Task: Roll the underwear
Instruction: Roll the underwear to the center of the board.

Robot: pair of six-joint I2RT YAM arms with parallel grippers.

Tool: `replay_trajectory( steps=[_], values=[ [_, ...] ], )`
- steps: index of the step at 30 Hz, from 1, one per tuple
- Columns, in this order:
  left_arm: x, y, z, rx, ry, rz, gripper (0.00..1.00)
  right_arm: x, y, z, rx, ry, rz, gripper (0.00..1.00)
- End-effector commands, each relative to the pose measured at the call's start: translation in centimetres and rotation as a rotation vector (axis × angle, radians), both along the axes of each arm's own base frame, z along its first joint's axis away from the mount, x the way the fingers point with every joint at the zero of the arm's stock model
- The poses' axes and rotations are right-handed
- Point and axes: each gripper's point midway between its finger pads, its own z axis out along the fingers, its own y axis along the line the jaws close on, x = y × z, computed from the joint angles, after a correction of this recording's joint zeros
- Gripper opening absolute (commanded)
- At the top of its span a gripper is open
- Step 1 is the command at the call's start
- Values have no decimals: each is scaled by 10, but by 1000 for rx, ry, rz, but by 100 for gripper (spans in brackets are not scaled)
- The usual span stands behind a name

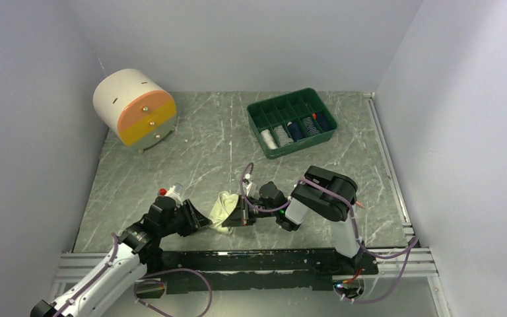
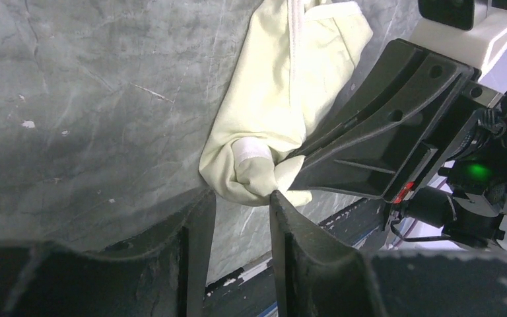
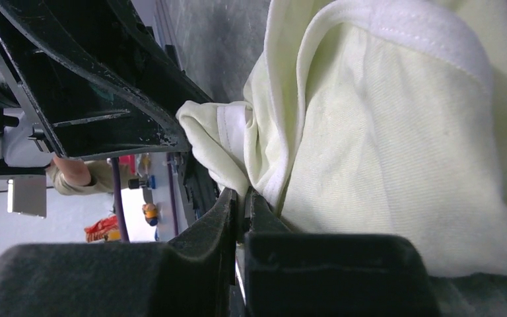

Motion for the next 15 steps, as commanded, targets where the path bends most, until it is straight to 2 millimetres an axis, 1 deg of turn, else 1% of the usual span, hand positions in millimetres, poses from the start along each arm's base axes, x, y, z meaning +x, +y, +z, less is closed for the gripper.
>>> replay_trajectory(
  steps=[1, 4, 6, 8, 11, 13, 15],
  values=[
    [4, -5, 7, -12, -45, -37, 42, 12, -22, -41, -149, 20, -95, 5],
    [7, -9, 8, -28, -50, -44, 44, 12, -23, -41, -157, 12, -95, 7],
    [8, -9, 4, -17, -38, -42, 44, 13, -23, -41, -161, 6, -92, 8],
    [9, -6, -5, 14, -16, -31, 43, 13, -22, -38, -151, 0, -88, 11],
    [6, 6, -28, 108, 64, 2, 42, 14, -22, -31, -129, -29, -88, 18],
    [1, 13, -42, 159, 125, 16, 40, 15, -21, -28, -123, -49, -86, 20],
    [-2, 13, -50, 168, 152, 6, 40, 16, -20, -27, -124, -61, -79, 22]
  ],
)
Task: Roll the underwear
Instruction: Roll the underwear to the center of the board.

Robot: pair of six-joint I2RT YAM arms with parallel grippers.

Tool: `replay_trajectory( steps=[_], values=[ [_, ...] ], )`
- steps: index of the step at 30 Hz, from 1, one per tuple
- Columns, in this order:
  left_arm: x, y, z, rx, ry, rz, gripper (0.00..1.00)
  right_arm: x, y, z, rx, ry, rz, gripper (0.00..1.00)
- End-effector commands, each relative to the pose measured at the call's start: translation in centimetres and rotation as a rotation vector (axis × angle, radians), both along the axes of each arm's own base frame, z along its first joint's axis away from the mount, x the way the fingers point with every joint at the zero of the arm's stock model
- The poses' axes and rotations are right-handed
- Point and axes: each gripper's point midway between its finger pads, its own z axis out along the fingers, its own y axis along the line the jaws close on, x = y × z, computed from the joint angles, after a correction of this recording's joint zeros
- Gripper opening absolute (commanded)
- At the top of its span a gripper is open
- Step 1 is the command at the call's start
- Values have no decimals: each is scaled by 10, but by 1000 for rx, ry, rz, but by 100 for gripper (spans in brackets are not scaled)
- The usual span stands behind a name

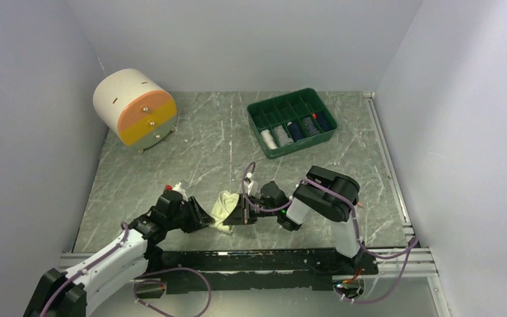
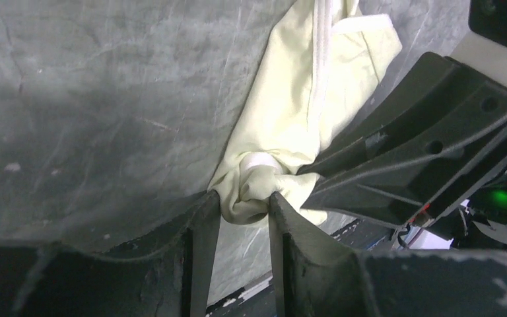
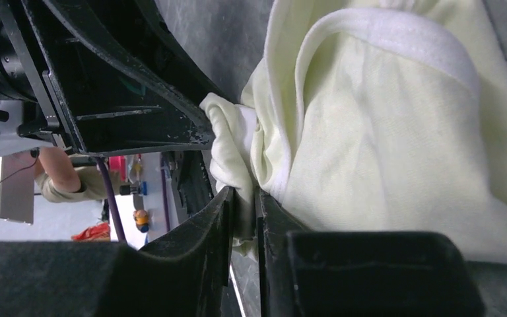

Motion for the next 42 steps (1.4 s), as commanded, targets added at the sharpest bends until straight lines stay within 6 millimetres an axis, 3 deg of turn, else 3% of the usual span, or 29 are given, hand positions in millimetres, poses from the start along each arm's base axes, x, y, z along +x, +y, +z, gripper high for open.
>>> replay_trajectory(
  steps=[1, 9, 14, 20, 27, 30, 34, 42],
  values=[
    [-9, 17, -35, 125, 85, 11, 40, 10, -16, -27, -120, -36, -55, 23],
    [-5, 20, -39, 178, 94, -2, 38, 20, -16, -6, -152, -144, -56, 34],
    [-3, 18, -38, 176, 82, -18, 38, 30, -18, 11, -242, -321, -64, 51],
    [-3, 12, -36, 155, 73, -49, 39, 24, -12, 31, -393, -673, 9, 59],
    [-1, 10, -34, 157, 68, -52, 40, 32, -11, 73, -553, -1174, -105, 63],
    [-1, 9, -33, 153, 69, -57, 40, 21, 1, 80, -535, -1278, -5, 63],
    [-1, 8, -33, 157, 74, -66, 40, -3, 19, 74, -499, -1354, 172, 58],
    [0, 5, -29, 148, 71, -71, 41, -10, 21, 39, -551, -1351, 276, 49]
  ],
)
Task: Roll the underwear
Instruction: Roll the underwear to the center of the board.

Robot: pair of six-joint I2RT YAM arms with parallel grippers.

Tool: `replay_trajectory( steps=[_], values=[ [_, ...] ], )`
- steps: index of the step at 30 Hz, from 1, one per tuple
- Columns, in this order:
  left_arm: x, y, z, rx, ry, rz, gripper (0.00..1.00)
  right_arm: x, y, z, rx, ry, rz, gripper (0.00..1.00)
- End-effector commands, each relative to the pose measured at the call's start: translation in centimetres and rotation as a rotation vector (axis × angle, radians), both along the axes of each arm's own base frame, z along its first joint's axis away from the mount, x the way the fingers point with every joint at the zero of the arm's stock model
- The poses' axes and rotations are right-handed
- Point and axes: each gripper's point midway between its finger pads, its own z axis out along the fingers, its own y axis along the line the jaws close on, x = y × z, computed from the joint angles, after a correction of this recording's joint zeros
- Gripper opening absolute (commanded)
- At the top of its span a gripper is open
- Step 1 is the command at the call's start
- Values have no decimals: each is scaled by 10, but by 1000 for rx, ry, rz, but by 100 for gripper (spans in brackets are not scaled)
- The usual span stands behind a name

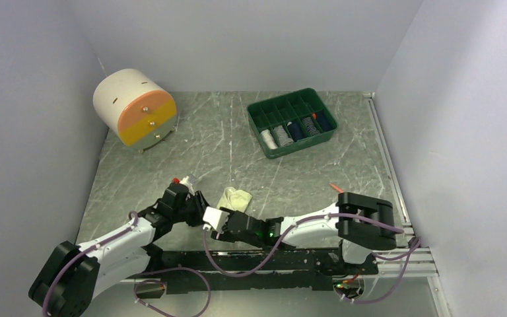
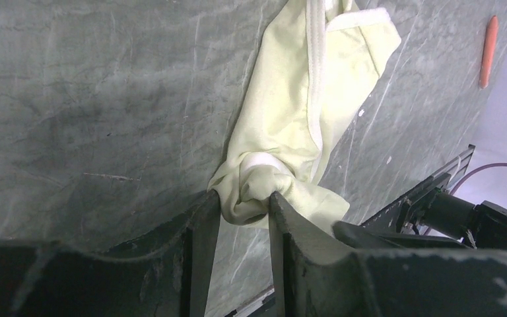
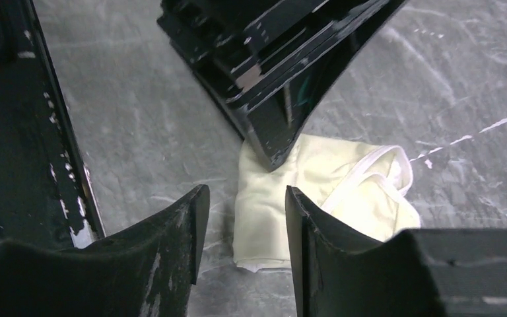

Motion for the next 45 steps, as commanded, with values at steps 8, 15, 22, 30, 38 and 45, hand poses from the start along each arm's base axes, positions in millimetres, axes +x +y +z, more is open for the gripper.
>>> replay_trajectory(
  steps=[8, 15, 22, 30, 38, 45],
  values=[
    [-17, 20, -24, 132, 77, -15, 41, 3, -19, -42, -126, -23, -10, 40],
    [-18, 15, -19, 99, 86, -21, 42, 1, -35, -65, -135, 52, -83, 24],
    [-13, 15, -7, 101, 83, 5, 57, -1, -44, -82, -109, 220, -128, 6],
    [-10, 9, 6, 16, 70, 62, 72, -13, -41, -77, 96, 487, -85, 5],
    [-4, -1, 0, -77, 74, 109, 70, -21, -44, -79, 230, 597, -77, 5],
    [-7, 9, -24, 27, 142, 124, 63, -22, -48, -83, 254, 619, -81, 6]
  ],
)
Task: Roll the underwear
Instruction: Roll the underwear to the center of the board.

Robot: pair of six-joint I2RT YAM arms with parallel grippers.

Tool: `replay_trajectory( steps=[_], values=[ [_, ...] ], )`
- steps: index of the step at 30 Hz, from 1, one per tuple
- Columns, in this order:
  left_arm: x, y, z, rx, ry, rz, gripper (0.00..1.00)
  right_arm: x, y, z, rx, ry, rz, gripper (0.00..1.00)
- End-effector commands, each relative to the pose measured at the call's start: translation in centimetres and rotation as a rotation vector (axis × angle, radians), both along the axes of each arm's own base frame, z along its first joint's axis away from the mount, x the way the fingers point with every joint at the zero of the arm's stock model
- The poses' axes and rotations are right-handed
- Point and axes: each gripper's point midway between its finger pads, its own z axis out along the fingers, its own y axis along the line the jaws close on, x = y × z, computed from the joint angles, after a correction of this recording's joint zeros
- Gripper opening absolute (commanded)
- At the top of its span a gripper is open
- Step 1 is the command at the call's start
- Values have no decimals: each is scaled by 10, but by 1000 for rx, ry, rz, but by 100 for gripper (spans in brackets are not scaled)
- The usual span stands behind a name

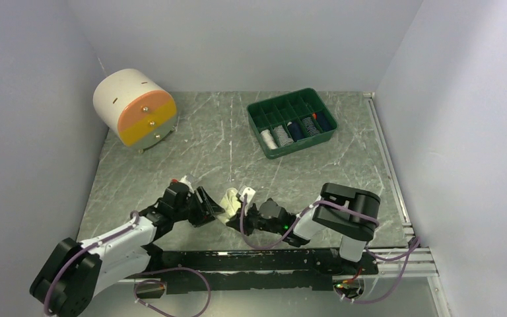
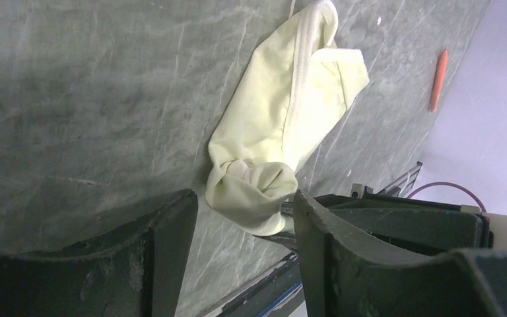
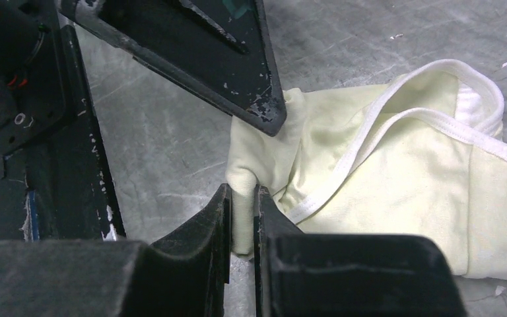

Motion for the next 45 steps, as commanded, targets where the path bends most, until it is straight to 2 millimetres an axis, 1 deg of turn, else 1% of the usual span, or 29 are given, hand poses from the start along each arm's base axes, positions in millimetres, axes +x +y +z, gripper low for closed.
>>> replay_trajectory(
  steps=[1, 4, 5, 7, 9, 11, 13, 15, 17, 20, 21, 23, 25, 27, 31, 35, 37, 38, 40, 43, 45],
  values=[
    [-14, 20, -37, 128, 98, 24, 61, -27, -24, -44, -119, 134, 55, 6],
    [-17, 26, -47, 170, 127, 34, 51, -25, -23, -43, -124, 125, 57, 8],
    [-18, 29, -51, 186, 135, 36, 46, -25, -23, -43, -127, 117, 58, 8],
    [-19, 30, -54, 200, 145, 37, 38, -23, -23, -40, -127, 99, 62, 10],
    [-17, 29, -53, 199, 134, 27, 30, -22, -23, -36, -126, 69, 73, 15],
    [-15, 28, -51, 213, 130, 18, 22, -21, -20, -31, -140, 31, 100, 25],
    [-13, 29, -47, 233, 128, 15, 15, -18, -17, -28, -190, -3, 117, 40],
    [-11, 29, -41, 246, 122, 16, 10, -15, -14, -24, -262, -87, 120, 47],
    [-10, 30, -36, 248, 118, 22, 8, -4, -11, -11, -313, -195, 43, 50],
    [-9, 29, -30, 250, 122, 26, 7, 4, -8, 17, -266, -288, -1, 54],
    [-10, 29, -29, 256, 126, 24, 7, 5, -7, 27, -263, -342, -5, 55],
    [-11, 29, -27, 264, 137, 18, 6, 12, -8, 41, -291, -422, -48, 56],
    [-12, 29, -27, 266, 144, 15, 6, 14, -7, 47, -315, -476, -52, 56],
    [-13, 27, -26, 262, 147, 15, 6, 12, -1, 49, -322, -501, -31, 56],
    [-14, 25, -25, 259, 149, 15, 6, -1, 19, 53, -288, -500, 13, 56],
    [-14, 24, -24, 262, 158, 17, 6, -14, 37, 48, -254, -472, 54, 55],
    [-15, 23, -24, 257, 161, 13, 6, -18, 42, 40, -275, -474, 60, 54],
    [-16, 23, -25, 253, 164, 12, 7, -16, 42, 33, -290, -469, 47, 53],
    [-18, 21, -26, 236, 168, 12, 6, -11, 36, 16, -333, -469, 20, 48],
    [-20, 21, -27, 233, 167, 11, 7, -3, 20, -8, -408, -467, -36, 39],
    [-21, 23, -27, 239, 167, 11, 7, -2, 13, -18, -435, -474, -38, 31]
  ],
)
